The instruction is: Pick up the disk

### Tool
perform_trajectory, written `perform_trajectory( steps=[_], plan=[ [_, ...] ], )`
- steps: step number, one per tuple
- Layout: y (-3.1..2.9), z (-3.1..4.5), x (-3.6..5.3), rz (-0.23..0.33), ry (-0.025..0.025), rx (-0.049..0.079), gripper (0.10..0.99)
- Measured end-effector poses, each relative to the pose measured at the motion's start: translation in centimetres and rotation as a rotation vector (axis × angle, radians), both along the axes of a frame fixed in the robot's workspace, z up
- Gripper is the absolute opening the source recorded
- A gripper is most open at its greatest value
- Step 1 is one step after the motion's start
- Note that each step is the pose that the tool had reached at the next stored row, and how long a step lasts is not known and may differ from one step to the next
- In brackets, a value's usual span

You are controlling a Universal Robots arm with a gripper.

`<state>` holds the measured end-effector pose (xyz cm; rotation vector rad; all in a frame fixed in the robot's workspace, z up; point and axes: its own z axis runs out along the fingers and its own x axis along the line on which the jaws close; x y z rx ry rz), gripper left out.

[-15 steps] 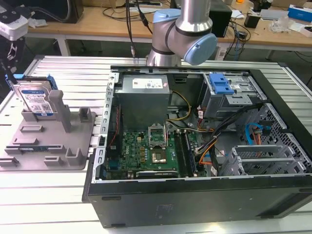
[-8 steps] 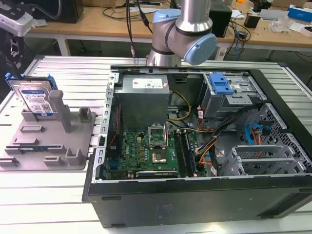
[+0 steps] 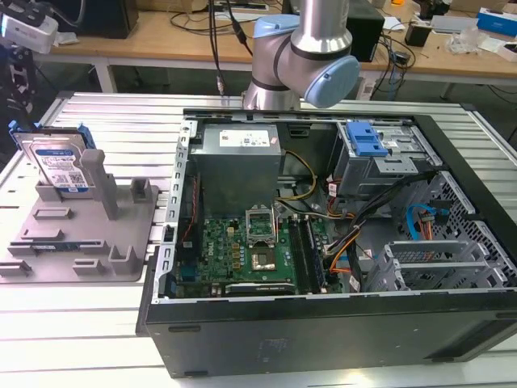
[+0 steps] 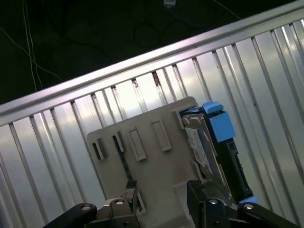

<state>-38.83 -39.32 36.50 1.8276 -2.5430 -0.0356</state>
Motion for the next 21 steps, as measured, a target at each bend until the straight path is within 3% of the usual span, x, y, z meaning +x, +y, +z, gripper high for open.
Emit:
perform_trajectory(
  steps=[8,11,14,21],
  plan=[
    [0.0,-0.25,0.0,0.139,-0.0142,-0.001,0.541],
    [0.0,-0.41,0.0,0.215,-0.0191,-0.003,0.541],
    [0.01,-0.55,-0.01,0.283,-0.0196,-0.009,0.541],
    [0.04,-0.54,-0.05,0.285,-0.0189,-0.013,0.541]
  ],
)
